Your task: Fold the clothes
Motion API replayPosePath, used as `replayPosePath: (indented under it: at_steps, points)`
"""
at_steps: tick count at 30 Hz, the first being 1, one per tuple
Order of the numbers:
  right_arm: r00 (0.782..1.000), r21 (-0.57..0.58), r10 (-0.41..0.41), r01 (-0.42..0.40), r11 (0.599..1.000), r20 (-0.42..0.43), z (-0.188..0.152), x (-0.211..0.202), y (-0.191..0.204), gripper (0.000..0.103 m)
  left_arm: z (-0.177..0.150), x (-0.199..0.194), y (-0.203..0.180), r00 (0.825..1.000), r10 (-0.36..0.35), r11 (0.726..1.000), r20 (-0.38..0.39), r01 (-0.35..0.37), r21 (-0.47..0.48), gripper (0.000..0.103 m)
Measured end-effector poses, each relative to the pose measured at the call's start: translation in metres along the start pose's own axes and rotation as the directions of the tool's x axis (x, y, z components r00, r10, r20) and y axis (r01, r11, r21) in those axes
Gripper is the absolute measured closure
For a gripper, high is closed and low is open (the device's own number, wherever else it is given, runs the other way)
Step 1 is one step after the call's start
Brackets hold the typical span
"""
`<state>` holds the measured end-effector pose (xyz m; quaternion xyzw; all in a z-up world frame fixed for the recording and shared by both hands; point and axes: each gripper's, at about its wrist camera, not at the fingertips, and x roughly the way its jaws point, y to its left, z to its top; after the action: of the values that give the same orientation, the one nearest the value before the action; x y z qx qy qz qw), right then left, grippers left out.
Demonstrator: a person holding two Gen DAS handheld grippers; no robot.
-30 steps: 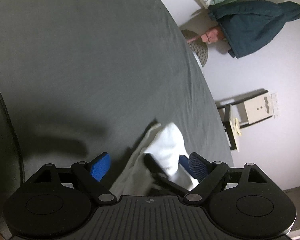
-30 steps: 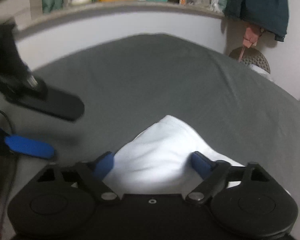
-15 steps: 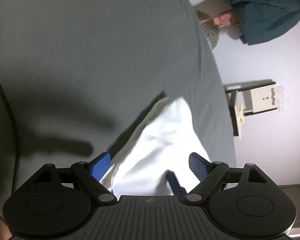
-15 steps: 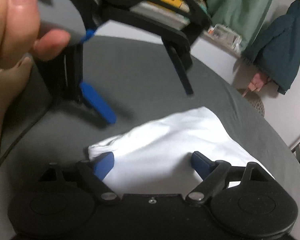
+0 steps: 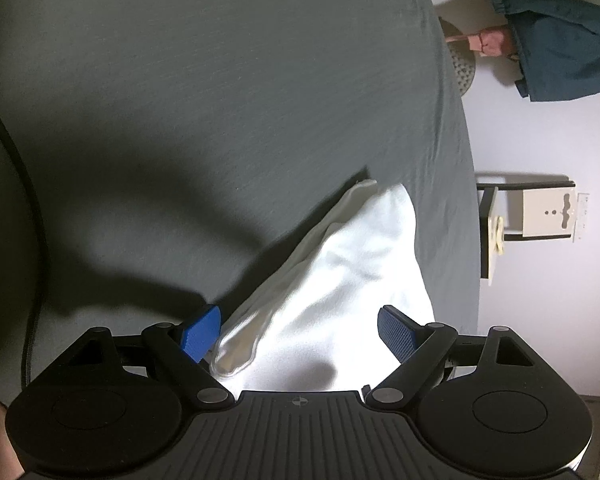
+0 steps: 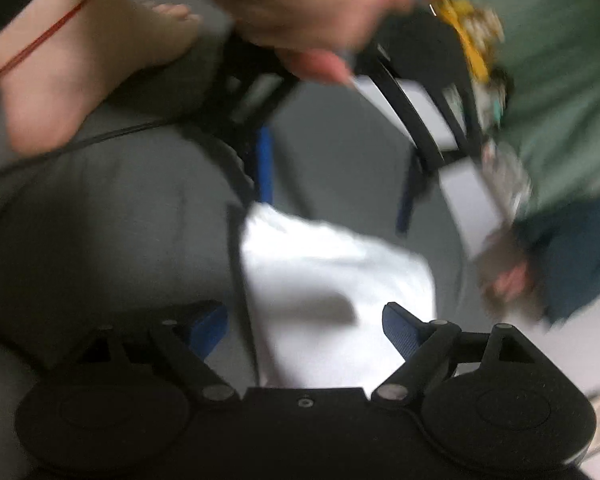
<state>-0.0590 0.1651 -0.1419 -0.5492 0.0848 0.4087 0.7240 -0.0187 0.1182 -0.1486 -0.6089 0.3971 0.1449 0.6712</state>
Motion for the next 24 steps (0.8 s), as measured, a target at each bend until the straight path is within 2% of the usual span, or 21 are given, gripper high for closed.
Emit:
replayPosePath:
  at_steps: [2,5,8,9,10,11,13,15,20,22,24]
  points:
    - [1.000,-0.065,-0.029,0.029,0.997,0.002,0.009,0.003,0.009,0.017,0.001,0.001,0.000,1.000,0.007,1.000,0.002,-0.007,0.002,0.017]
    - [0.999,-0.100,-0.047,0.048,0.994,0.013,0.020,0.010,0.016,0.016,0.003,0.003,0.000,1.000,0.015,1.000,0.002,-0.015,0.006,0.017]
    - [0.998,-0.058,-0.052,0.053,0.997,0.022,0.022,0.013,0.018,0.020,0.004,0.003,0.003,1.000,0.014,1.000,0.002,-0.014,0.006,0.017]
    - [0.998,-0.040,-0.053,0.054,0.998,0.025,0.021,0.014,0.019,0.028,0.004,0.003,0.004,1.000,0.012,1.000,0.001,-0.012,0.005,0.017]
    - [0.998,-0.021,-0.054,0.055,0.998,0.028,0.021,0.014,0.019,0.041,0.004,0.002,0.005,1.000,0.010,1.000,0.001,-0.010,0.003,0.017]
    - [0.998,-0.003,-0.055,0.056,0.998,0.031,0.021,0.015,0.020,0.048,0.005,0.003,0.007,1.000,0.004,1.000,-0.001,-0.004,-0.005,0.017]
    - [0.998,0.035,-0.058,0.057,0.998,0.037,0.021,0.017,0.020,0.077,0.006,0.004,0.011,1.000,-0.010,1.000,-0.006,0.010,-0.025,0.017]
    - [0.997,0.072,-0.061,0.058,0.996,0.043,0.021,0.018,0.021,0.088,0.006,0.007,0.014,1.000,-0.027,0.999,-0.016,0.026,-0.044,0.017]
    - [0.994,0.225,-0.078,0.058,0.973,0.081,0.011,0.006,0.009,0.090,0.002,0.021,0.015,0.990,-0.113,0.992,-0.088,0.107,-0.069,0.017]
    - [0.991,0.288,-0.087,0.056,0.956,0.097,0.006,0.000,0.003,0.090,0.000,0.031,0.014,0.976,-0.177,0.982,-0.129,0.167,-0.085,0.000]
    - [0.991,0.301,-0.084,0.050,0.952,0.100,0.006,-0.003,0.003,0.090,-0.004,0.040,0.011,0.960,-0.226,0.973,-0.164,0.214,-0.090,0.000]
